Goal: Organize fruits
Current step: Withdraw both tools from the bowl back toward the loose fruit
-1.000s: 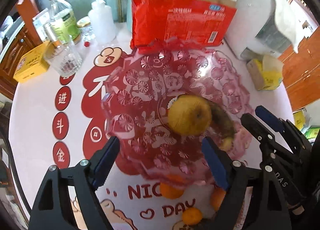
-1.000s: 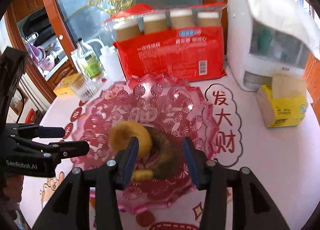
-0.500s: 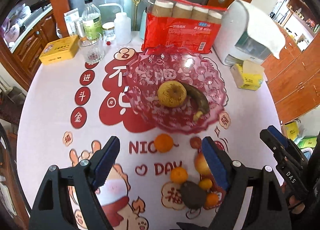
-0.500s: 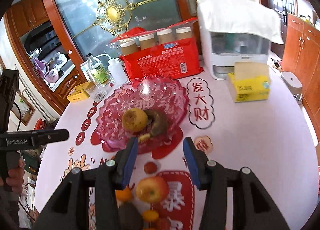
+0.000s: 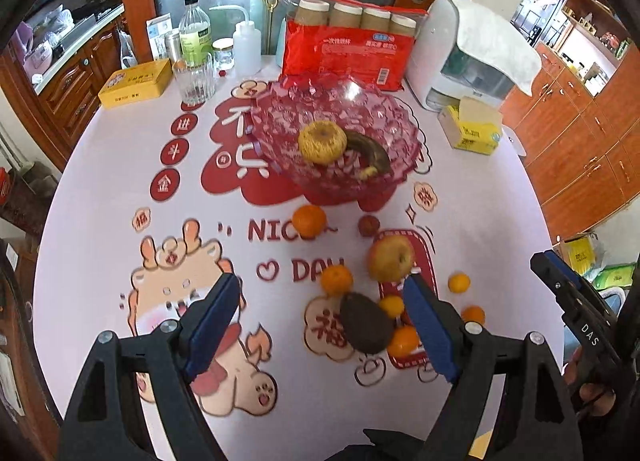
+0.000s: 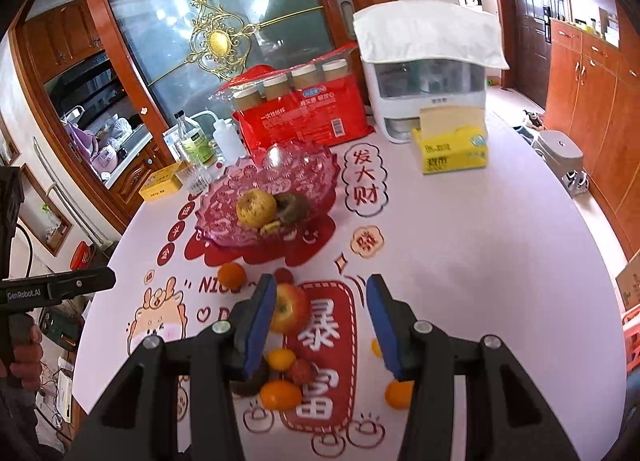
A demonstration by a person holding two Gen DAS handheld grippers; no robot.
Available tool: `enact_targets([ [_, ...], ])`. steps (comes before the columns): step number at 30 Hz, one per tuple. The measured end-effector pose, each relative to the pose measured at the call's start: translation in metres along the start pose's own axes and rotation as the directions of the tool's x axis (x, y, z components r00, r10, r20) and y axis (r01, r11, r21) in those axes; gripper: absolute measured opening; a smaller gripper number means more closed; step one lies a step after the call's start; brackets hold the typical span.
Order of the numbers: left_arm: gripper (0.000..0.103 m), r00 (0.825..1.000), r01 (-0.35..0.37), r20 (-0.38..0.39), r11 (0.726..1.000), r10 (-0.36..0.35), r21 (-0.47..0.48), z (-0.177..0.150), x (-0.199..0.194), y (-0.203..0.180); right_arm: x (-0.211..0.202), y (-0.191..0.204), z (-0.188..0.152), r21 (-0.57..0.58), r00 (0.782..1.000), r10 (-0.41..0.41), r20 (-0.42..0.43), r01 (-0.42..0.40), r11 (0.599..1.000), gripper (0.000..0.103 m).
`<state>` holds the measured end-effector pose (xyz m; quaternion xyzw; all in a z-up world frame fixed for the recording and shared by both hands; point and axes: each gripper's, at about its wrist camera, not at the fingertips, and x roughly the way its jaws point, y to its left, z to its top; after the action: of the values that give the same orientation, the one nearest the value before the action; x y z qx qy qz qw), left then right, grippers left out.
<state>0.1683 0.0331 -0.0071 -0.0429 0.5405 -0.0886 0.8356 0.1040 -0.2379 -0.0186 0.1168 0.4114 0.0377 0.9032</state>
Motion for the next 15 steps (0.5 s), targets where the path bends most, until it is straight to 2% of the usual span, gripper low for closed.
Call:
enact_targets([
  [8, 0.083, 0.999, 0.018, -0.043, 1.000, -0.018, -0.013, -0.041, 0.008, -0.019, -0.015, -0.023, -0.033, 0.025, 0.999, -0.006, -0.050, 0.008, 1.000, 0.047],
  [15, 0.083, 0.995, 0.033, -0.094, 0.999, -0.034, -0.014, -0.069, 0.032, -0.040, -0.009, -0.046, -0.062, 0.063, 0.992, -0.017, -0.127, 0.025, 0.998, 0.047],
])
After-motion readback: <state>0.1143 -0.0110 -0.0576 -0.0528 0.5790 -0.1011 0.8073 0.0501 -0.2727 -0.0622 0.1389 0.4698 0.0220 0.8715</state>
